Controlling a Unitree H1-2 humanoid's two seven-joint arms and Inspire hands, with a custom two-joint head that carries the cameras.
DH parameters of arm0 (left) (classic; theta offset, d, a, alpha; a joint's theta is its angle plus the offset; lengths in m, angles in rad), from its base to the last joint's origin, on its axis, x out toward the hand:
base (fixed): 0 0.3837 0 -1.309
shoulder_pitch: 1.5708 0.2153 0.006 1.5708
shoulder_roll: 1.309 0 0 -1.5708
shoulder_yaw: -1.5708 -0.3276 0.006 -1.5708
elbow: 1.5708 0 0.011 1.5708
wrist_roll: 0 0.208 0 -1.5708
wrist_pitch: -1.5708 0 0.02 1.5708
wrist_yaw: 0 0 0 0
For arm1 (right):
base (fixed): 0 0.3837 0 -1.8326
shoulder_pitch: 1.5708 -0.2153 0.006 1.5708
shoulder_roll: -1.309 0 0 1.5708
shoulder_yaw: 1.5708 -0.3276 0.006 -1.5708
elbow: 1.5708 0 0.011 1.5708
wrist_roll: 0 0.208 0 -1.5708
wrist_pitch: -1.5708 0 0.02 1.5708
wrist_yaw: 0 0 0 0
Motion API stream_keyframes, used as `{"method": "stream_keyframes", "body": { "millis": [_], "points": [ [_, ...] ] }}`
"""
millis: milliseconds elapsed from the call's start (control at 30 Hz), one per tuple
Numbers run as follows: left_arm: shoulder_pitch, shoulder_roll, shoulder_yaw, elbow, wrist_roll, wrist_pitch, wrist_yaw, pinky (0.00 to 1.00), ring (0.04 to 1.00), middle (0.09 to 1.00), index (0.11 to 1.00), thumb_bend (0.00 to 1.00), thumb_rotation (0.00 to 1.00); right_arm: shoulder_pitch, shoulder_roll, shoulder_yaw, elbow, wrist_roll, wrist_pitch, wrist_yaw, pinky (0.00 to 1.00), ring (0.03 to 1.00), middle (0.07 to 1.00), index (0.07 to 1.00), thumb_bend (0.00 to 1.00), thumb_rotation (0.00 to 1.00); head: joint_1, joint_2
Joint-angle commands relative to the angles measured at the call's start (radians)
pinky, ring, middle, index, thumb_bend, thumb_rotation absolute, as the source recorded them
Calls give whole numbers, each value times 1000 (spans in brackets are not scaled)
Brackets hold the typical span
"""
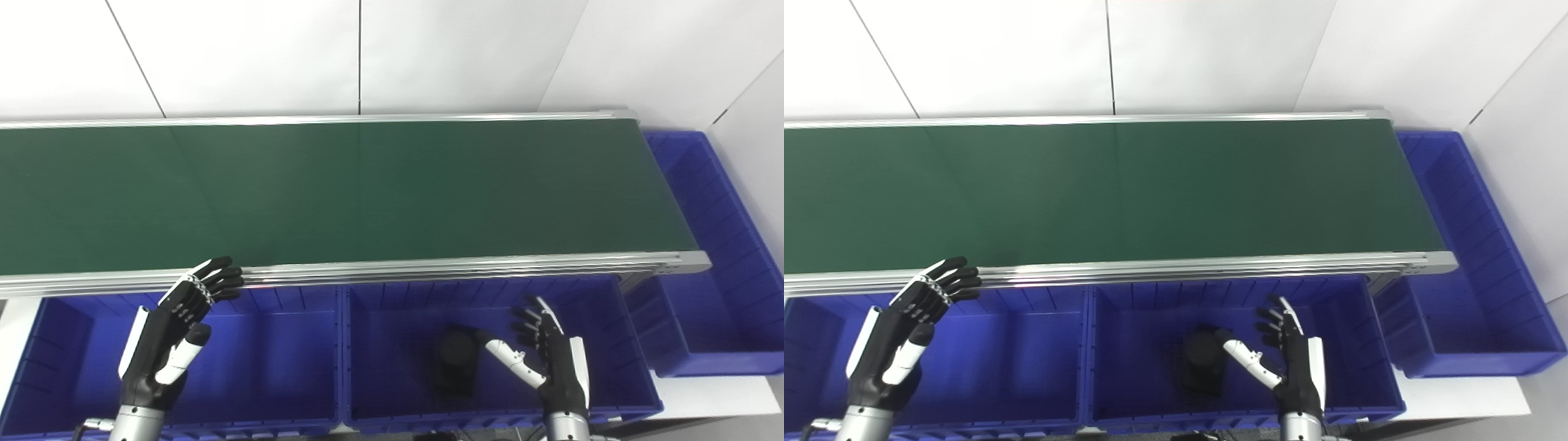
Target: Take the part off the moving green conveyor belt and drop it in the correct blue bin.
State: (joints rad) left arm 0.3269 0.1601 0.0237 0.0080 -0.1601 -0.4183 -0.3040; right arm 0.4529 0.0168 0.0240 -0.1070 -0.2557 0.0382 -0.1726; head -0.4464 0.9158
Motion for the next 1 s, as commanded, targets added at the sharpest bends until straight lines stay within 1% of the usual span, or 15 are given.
{"method": "stream_keyframes", "body": {
  "millis": [0, 167, 267, 300, 333, 367, 400, 433, 467, 500, 633, 700, 767, 867, 967],
  "points": [
    [-2, 1, -2, -37, 3, -15, 14, 702, 735, 762, 790, 806, 742, 10, -5, 3, -45, 0, 6, 13, 907, 958, 985, 1000, 828, 530, 2, -3],
    [0, -1, -9, -33, 1, -24, 14, 700, 733, 762, 790, 798, 736, 26, 0, 0, -94, 12, 4, 24, 943, 976, 995, 1000, 882, 520, 22, -11],
    [1, -4, -12, -24, 13, -38, 15, 702, 735, 765, 795, 801, 740, 50, 13, 10, -174, -7, -15, 16, 902, 940, 957, 999, 876, 563, 51, -21],
    [3, -8, -14, -23, 23, -41, 18, 701, 735, 765, 795, 802, 740, 63, 24, 27, -238, -15, -15, 21, 894, 931, 945, 996, 869, 572, 87, -32],
    [4, -11, -15, -23, 30, -42, 20, 699, 735, 765, 796, 812, 750, 71, 32, 39, -283, -20, -13, 26, 856, 898, 906, 961, 792, 570, 87, -32],
    [5, -18, -18, -22, 41, -44, 24, 698, 735, 766, 797, 827, 757, 78, 35, 60, -337, -21, -13, 39, 829, 874, 888, 947, 726, 576, 126, -45],
    [6, -22, -20, -22, 51, -44, 28, 698, 735, 766, 797, 832, 759, 81, 38, 84, -384, -29, -9, 52, 820, 866, 882, 942, 703, 579, 126, -45],
    [7, -27, -24, -21, 61, -45, 32, 699, 737, 767, 798, 839, 764, 77, 36, 106, -415, -33, -15, 64, 800, 851, 869, 929, 667, 589, 155, -58],
    [8, -31, -28, -23, 69, -44, 34, 701, 740, 769, 799, 844, 768, 70, 40, 132, -445, -44, -12, 77, 787, 839, 862, 917, 622, 588, 160, -59],
    [9, -36, -33, -22, 75, -44, 36, 706, 743, 772, 802, 846, 771, 59, 42, 154, -463, -50, -11, 89, 764, 824, 854, 902, 609, 599, 186, -69],
    [14, -51, -49, -22, 98, -50, 47, 723, 757, 783, 811, 822, 774, 12, 45, 225, -467, -27, -39, 127, 732, 797, 838, 884, 584, 594, 236, -92],
    [18, -58, -54, -24, 113, -50, 53, 727, 760, 785, 813, 819, 782, -7, 46, 251, -458, -18, -33, 143, 716, 783, 824, 872, 608, 577, 253, -103],
    [26, -65, -60, -27, 124, -51, 59, 730, 765, 790, 818, 811, 794, -29, 52, 279, -441, -12, -21, 160, 736, 796, 832, 880, 583, 560, 261, -111],
    [34, -69, -69, -26, 131, -51, 65, 733, 770, 793, 820, 802, 789, -49, 49, 304, -413, -5, -15, 176, 742, 798, 832, 876, 569, 547, 292, -128],
    [41, -72, -75, -23, 136, -51, 70, 739, 775, 796, 822, 779, 784, -69, 47, 323, -384, -3, -4, 189, 747, 802, 836, 874, 562, 581, 309, -139]
  ]
}}
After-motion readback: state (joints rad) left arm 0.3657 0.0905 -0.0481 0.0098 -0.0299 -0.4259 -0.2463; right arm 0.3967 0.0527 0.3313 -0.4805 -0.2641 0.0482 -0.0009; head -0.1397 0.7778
